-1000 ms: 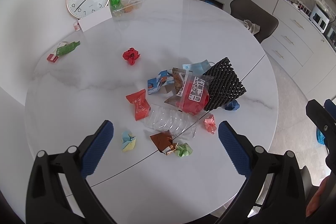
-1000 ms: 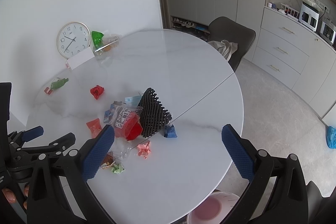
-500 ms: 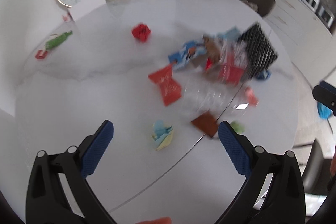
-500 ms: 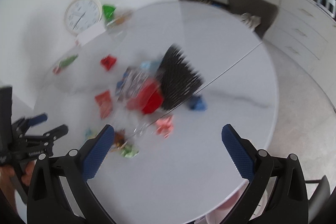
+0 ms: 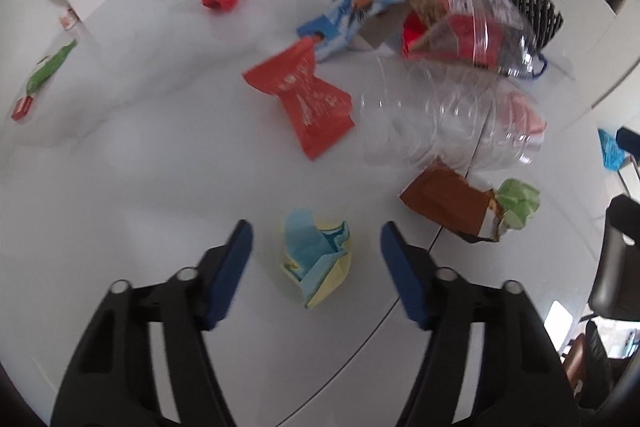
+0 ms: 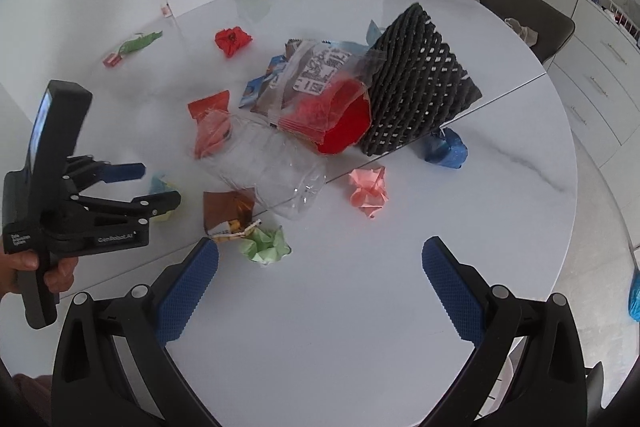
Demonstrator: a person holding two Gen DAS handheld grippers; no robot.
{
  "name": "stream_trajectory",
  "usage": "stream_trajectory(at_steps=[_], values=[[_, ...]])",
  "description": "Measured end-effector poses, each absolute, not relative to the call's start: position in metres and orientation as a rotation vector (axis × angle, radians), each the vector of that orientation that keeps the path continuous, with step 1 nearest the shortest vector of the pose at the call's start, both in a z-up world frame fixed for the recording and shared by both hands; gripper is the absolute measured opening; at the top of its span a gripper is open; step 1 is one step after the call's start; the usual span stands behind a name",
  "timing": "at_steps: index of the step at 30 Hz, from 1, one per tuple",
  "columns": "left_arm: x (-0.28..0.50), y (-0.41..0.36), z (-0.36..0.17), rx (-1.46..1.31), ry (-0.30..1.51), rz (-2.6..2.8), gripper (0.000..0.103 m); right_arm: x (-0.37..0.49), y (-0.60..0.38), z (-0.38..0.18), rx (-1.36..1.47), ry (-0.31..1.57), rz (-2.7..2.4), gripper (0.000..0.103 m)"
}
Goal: Collect trash
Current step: 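Grasp the blue-yellow paper ball with the left gripper while the right grasps the green paper ball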
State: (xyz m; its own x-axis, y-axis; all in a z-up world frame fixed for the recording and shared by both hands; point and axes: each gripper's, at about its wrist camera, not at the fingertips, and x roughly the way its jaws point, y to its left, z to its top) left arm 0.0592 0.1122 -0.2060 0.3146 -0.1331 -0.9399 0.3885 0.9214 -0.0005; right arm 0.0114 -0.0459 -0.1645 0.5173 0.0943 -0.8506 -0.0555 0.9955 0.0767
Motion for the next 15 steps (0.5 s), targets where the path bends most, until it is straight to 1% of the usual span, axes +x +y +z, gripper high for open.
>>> stream_trajectory(at_steps=[1, 3, 4, 5, 8, 12, 13, 14, 15], values=[[0.061, 0.111, -0.211, 0.245, 1.218, -0.353, 0.043, 0.014, -0.048, -0.17, 0.055, 1.035, 0.101, 0.094], [0.062, 0.112, -0.216, 0.237, 1.235, -0.347, 0.034, 0.02, -0.047, -0.178, 0.066, 1.054, 0.13, 0.09], [0.063, 0.113, -0.218, 0.225, 1.232, -0.344, 0.034, 0.023, -0.044, -0.183, 0.06, 1.063, 0.15, 0.086], [0.062, 0.115, -0.218, 0.215, 1.227, -0.342, 0.034, 0.026, -0.041, -0.188, 0.053, 1.069, 0.169, 0.084], [0.062, 0.119, -0.216, 0.201, 1.221, -0.34, 0.033, 0.032, -0.03, -0.197, 0.018, 1.083, 0.213, 0.082], [0.055, 0.129, -0.205, 0.158, 1.219, -0.351, 0.033, 0.038, -0.005, -0.216, -0.111, 1.1, 0.267, 0.082], [0.054, 0.13, -0.202, 0.158, 1.218, -0.353, 0.033, 0.04, -0.001, -0.22, -0.135, 1.099, 0.275, 0.078], [0.053, 0.131, -0.2, 0.163, 1.217, -0.351, 0.033, 0.04, -0.001, -0.22, -0.135, 1.099, 0.275, 0.069], [0.051, 0.13, -0.197, 0.167, 1.216, -0.352, 0.033, 0.044, 0.004, -0.227, -0.168, 1.112, 0.294, 0.064]])
